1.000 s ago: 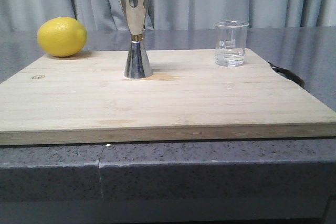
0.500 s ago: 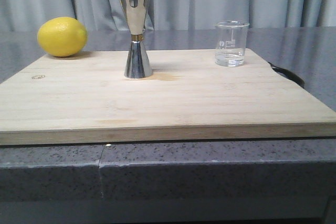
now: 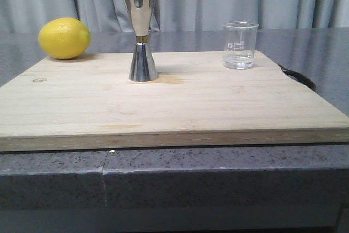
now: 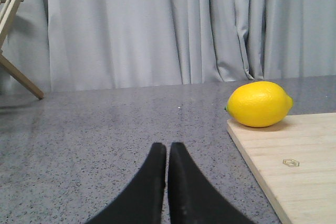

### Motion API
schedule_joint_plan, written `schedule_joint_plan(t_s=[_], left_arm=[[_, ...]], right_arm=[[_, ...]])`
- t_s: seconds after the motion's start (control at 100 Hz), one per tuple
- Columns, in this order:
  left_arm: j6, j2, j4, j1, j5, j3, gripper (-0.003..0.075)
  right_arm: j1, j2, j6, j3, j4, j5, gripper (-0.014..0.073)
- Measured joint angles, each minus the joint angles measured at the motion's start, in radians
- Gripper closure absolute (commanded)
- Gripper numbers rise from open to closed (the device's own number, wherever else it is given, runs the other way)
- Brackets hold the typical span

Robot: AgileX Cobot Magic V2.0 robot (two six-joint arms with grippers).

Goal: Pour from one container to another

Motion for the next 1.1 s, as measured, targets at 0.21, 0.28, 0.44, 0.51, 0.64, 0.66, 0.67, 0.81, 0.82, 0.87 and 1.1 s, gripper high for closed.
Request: schedule_joint_plan(t_s=[0.21,0.28,0.44,0.51,0.64,0.66,0.67,0.81,0.82,0.87,1.1], left_arm=[[0.000,0.000,0.000,0.000,0.000,0.000,0.0739],[0.000,0.000,0.000,0.000,0.000,0.000,0.0739],[0.000,0.000,0.000,0.000,0.000,0.000,0.0739],[0.000,0.000,0.000,0.000,0.000,0.000,0.0739],[0.000,0.000,0.000,0.000,0.000,0.000,0.0739],[0.000,0.000,0.000,0.000,0.000,0.000,0.0739],[0.000,0.000,0.000,0.000,0.000,0.000,0.0739],[0.000,0.000,0.000,0.000,0.000,0.000,0.0739],[0.000,0.000,0.000,0.000,0.000,0.000,0.0739],[0.000,0.000,0.000,0.000,0.000,0.000,0.0739],[0.000,0.000,0.000,0.000,0.000,0.000,0.0739]], right_arm=[[-0.176,-0.190,0.000,0.221,0.038,-0.236,0.0573],[-0.231,-0.253,0.000,0.318,0.061,-0.360,0.0573],[-0.297,-0.345,0.000,0.513,0.097,-0.560,0.0573],[-0.298,-0.351,0.000,0.583,0.101,-0.620,0.0573],[-0.298,-0.351,0.000,0.668,0.105,-0.734,0.0573],[-0.296,-0.351,0.000,0.668,0.105,-0.742,0.0573],[-0.296,-0.351,0.000,0.668,0.105,-0.754,0.0573],[-0.283,-0.351,0.000,0.666,0.105,-0.817,0.0573],[-0.283,-0.351,0.000,0.666,0.105,-0.817,0.0573],[-0.282,-0.351,0.000,0.666,0.105,-0.818,0.0573],[-0.282,-0.351,0.000,0.666,0.105,-0.818,0.0573]])
